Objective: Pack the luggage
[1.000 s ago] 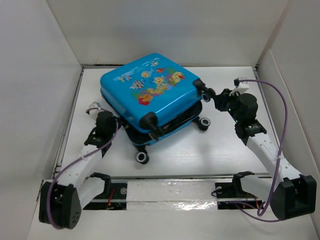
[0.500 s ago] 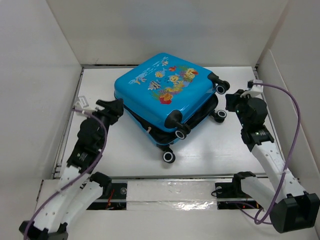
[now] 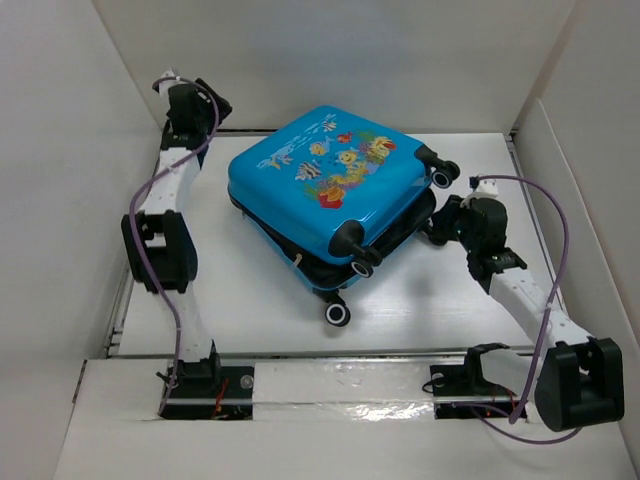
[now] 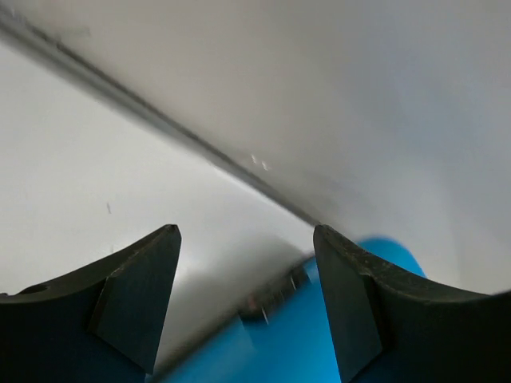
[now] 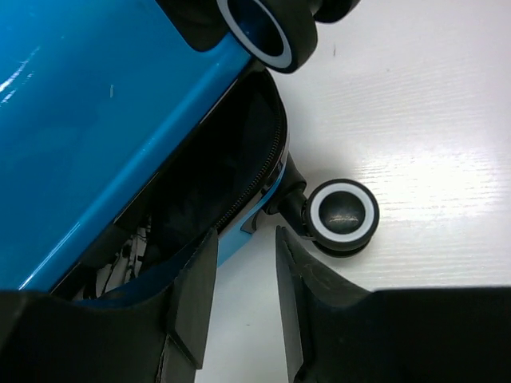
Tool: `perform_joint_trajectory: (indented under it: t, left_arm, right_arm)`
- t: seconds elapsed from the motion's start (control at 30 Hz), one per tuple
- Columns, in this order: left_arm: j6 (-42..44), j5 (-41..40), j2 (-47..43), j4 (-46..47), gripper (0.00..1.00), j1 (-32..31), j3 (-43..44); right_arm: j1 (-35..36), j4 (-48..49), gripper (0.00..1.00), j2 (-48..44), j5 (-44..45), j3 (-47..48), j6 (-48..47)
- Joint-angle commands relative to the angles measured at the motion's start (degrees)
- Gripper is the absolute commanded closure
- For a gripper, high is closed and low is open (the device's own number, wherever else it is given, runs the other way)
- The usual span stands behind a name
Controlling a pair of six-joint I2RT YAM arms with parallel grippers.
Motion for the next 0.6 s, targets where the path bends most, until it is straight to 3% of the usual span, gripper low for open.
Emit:
perform_joint_trajectory:
  t: [0.0,0.13,0.23,0.37,0.47,0.5,0.53,0.57]
  left_arm:
    - [6.8,11.7,11.2,-12.2,0.35,5.3,19.2]
    - [8.1,21.1,21.2,-13.8,0.35,5.3,27.8]
    - [6.3,26.0,24.2,-9.6,0.35,4.6,26.8]
    - [6.1,26.8,25.0,-7.0,0.36,1.7,23.3]
    - [2.5,25.0,18.7,1.6,0.37,1.7,10.7]
    - [0.5,24.5,16.2,6.1,0.37,1.7,-1.1]
    - [-4.3,24.3,13.7,16.2,0.37,1.7,-6.7]
    - [-6.2,23.8,9.5,20.5,0.39,1.7,-12.0]
  right_arm:
    - [-0.5,5.6,0.58,2.6,-0.7,0.0,0.4]
    - [-0.5,8.1,0.57,8.2,-1.1,1.1,0.5]
    - [-0.5,8.8,0.57,12.5,-1.1,3.0,0.5]
    - [0.2,9.9,0.57,16.6,0.0,5.1,1.0]
    - [2.2,11.4,0.57,20.5,-0.5,8.4,0.1]
    - [2.9,11.2,0.57,21.7,0.1,9.6,-0.3]
    - [4.0,10.6,0.57,22.9,0.1,11.0,-1.5]
    - [4.5,10.4,0.57,24.2,-0.1,12.4,-1.7]
